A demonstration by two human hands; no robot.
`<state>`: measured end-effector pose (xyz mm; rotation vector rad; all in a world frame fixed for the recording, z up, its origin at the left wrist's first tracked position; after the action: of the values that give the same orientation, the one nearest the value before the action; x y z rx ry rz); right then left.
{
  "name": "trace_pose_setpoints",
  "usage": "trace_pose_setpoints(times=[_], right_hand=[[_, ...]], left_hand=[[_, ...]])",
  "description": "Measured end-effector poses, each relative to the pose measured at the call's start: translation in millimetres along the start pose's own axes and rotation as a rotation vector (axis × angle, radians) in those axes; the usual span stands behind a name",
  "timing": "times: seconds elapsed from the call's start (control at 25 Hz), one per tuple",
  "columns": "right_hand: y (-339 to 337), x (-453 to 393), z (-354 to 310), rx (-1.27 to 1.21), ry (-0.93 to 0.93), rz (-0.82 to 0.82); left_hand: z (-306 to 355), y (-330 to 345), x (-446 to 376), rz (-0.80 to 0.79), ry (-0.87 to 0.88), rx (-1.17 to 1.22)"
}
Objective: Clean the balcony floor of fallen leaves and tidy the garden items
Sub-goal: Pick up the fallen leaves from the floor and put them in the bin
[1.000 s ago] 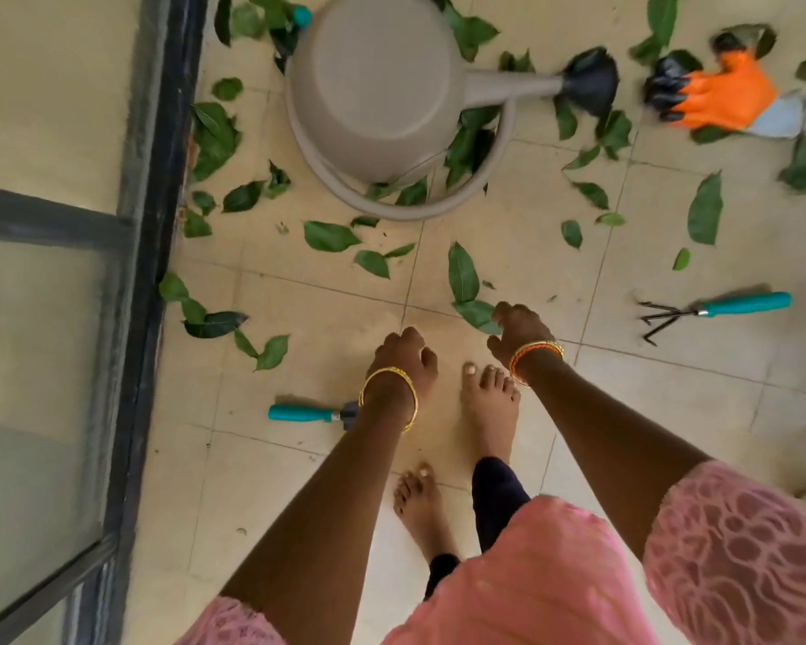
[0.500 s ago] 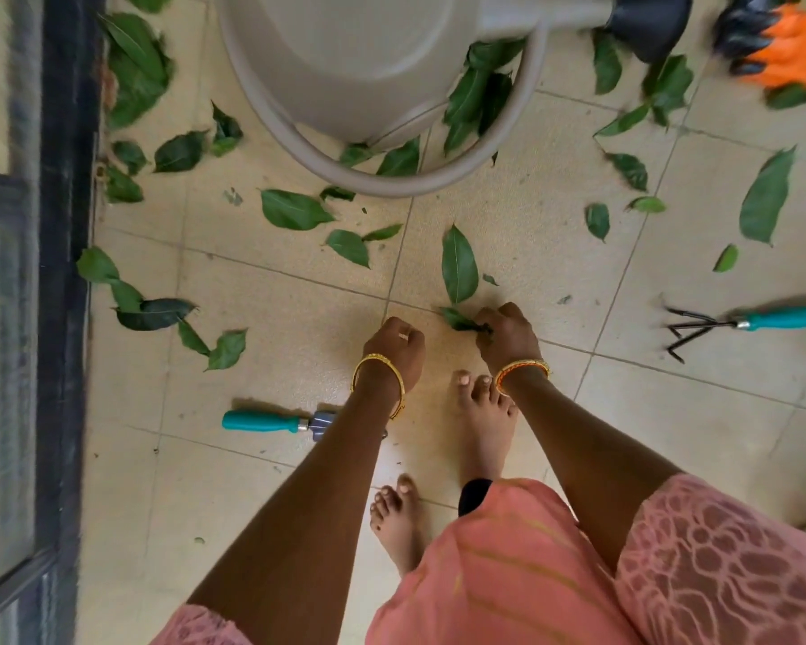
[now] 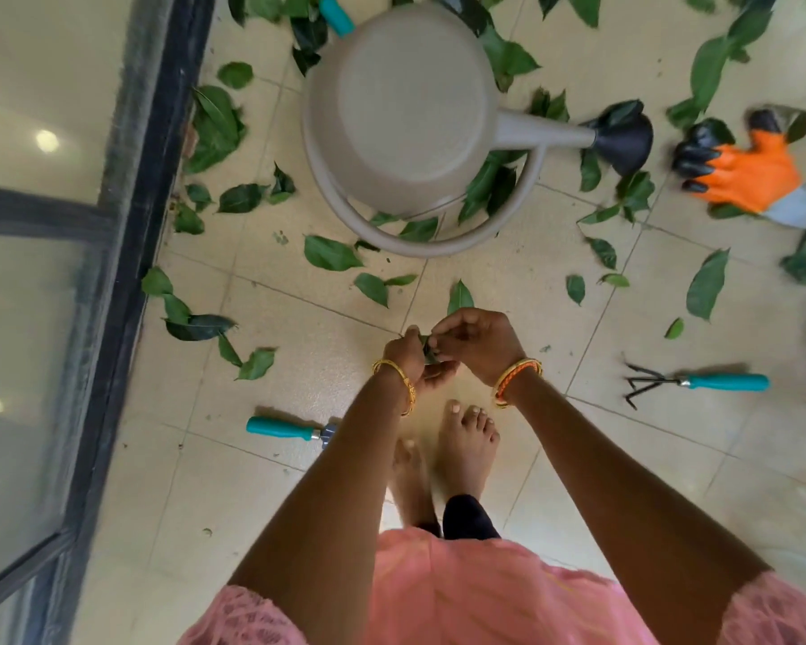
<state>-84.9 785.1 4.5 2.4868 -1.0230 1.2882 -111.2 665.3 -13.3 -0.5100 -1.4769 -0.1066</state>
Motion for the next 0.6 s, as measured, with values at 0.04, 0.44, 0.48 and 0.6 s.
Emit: trace_pose_setpoints(times=[0.04,0.44,0.48,0.6], right_hand=[[-1,-6,3,-0.092,0.084,-0.01],[-24,-87,97,0.664,0.26,0.434],[-21,-89,96,0.645,0.235,0.474],[-3,-97,89,0.657,0.134,0.496]], left_hand=[[7,-3,1,0.004,0.006,-0.025],[55,-51,-83,0.184,0.18,-0.437],[56,-54,-89,0.187,0.161,-0.411],[61,-61,-94,0.206,0.12,-0.371]])
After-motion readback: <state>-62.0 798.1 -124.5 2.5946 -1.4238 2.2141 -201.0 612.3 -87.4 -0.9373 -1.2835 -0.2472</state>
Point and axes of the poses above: each hand's wrist, its own x-axis away from the middle knuckle, its own y-axis out of the palm, z = x × y, the point moved 10 cm from there along -x, towards the middle knuckle, and after that the axes turned 11 degrees about z, right-handed, at the moved point
